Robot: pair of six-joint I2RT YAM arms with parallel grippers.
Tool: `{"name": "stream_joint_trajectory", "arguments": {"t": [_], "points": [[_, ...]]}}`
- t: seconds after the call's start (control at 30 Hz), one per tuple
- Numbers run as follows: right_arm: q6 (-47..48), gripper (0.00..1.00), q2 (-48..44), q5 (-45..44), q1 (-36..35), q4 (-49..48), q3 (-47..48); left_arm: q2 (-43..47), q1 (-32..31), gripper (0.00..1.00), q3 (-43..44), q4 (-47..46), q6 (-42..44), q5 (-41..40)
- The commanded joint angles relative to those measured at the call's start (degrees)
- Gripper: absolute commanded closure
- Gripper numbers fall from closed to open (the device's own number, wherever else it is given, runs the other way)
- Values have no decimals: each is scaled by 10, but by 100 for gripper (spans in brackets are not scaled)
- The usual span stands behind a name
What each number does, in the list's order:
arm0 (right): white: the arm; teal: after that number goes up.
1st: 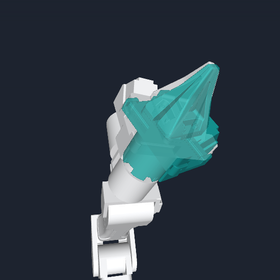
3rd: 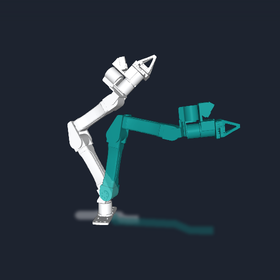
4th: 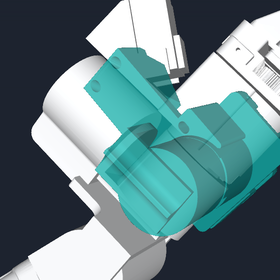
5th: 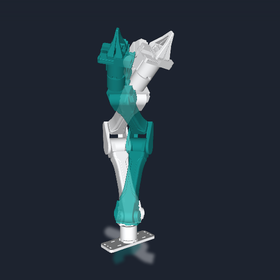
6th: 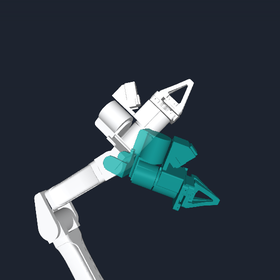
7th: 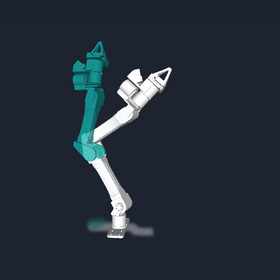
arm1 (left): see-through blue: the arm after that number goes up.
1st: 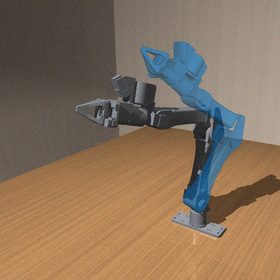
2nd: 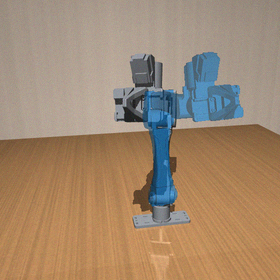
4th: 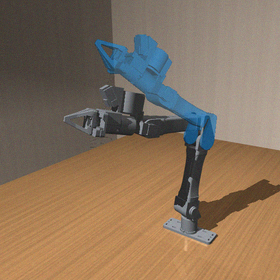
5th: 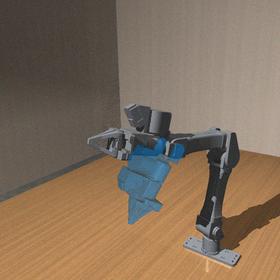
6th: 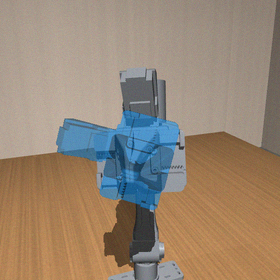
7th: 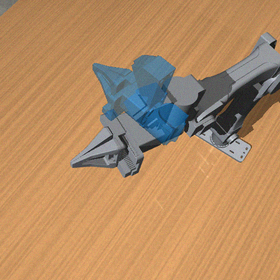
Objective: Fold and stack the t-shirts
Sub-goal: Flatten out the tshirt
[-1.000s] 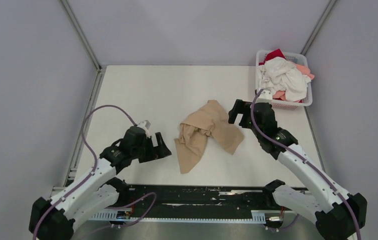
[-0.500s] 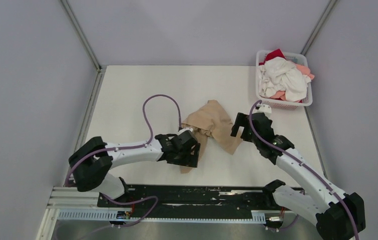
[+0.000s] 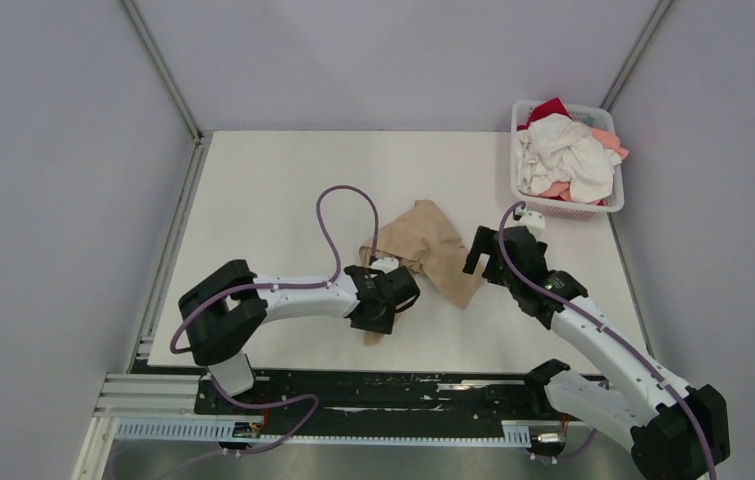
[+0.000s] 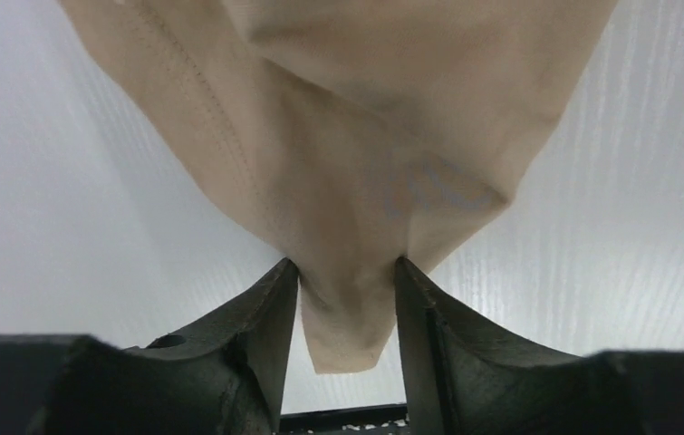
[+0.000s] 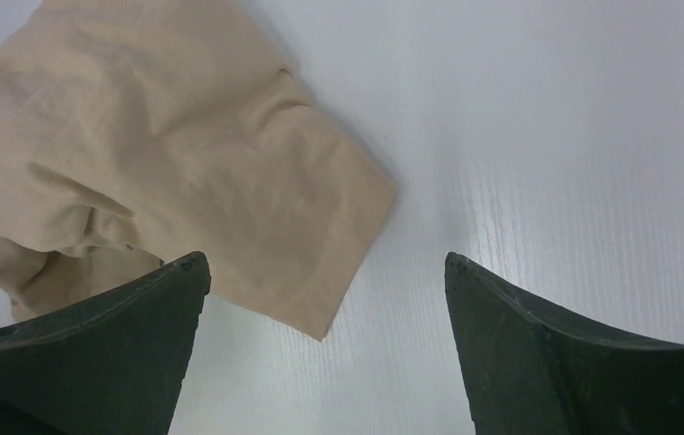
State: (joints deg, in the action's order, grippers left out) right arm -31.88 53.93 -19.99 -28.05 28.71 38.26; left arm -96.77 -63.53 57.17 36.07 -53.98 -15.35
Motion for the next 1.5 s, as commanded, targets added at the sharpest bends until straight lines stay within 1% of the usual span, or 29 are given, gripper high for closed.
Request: {"name": "stream_joint_trajectory", "arguments": {"t": [0.0, 0.03, 0.07, 0.1, 0.13, 0.17, 0.23, 0.27, 0.33, 0.4, 0.6, 0.73, 0.83, 0.97, 1.1, 1.2, 1.33, 1.47], "points": [[-8, 0, -15, -19, 2, -1, -7, -68, -9, 54, 2, 50, -40, -12], [-6, 0, -16, -20, 2, -1, -9, -73, -9, 60, 1, 53, -43, -14], [-4, 0, -17, -19, 2, 1, -9, -74, -9, 63, 1, 61, -52, -25], [-3, 0, -18, -17, 2, 3, -9, -72, -9, 70, -1, 65, -57, -30], [-1, 0, -19, -11, 2, 6, -9, -68, -8, 75, -2, 74, -65, -46], [2, 0, -20, 3, 2, 11, -9, -56, -8, 90, -6, 80, -72, -58], [6, 1, -20, 46, 1, 29, -9, -27, -1, 100, -15, 106, -90, -98], [6, 2, -19, 74, 2, 45, -10, -3, 9, 100, -19, 118, -97, -121], [11, 5, -13, 142, -1, 51, -20, 38, 34, 100, -38, 123, -100, -142], [8, 6, 9, 168, -19, 51, -27, 82, 63, 100, -62, 111, -92, -150], [-19, 10, 126, 94, -101, 50, 15, 200, 116, 100, -123, 84, -72, -178], [-39, 20, 188, 101, -159, 55, 47, 247, 125, 100, -141, 61, -56, -174], [-63, 20, 194, 78, -200, 68, 61, 263, 126, 100, -150, 47, -49, -163], [-84, 21, 200, 76, -252, 68, 68, 274, 127, 100, -166, 26, -44, -148], [-104, 24, 250, 60, -262, 56, 73, 280, 127, 100, -179, 8, -43, -138], [-111, 31, 286, 52, -262, 36, 82, 279, 127, 100, -182, 8, -48, -141], [-123, 37, 332, 56, -262, 33, 89, 279, 128, 100, -183, 11, -57, -151], [-160, 51, 349, 34, -261, 63, 86, 284, 132, 100, -187, 14, -63, -164]]}}
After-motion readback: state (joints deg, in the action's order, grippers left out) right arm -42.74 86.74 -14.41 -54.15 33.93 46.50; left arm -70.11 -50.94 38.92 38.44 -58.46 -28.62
